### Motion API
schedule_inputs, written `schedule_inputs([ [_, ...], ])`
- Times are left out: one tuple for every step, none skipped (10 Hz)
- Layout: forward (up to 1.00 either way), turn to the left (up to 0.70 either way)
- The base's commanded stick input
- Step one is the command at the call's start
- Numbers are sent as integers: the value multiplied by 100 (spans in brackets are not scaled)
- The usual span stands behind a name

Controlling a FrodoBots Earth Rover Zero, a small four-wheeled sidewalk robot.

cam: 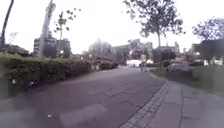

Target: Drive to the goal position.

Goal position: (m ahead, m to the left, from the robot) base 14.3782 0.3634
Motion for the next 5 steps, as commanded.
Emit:
schedule_inputs([
  [70,0],
  [70,0],
  [70,0],
  [70,0],
  [70,0],
])
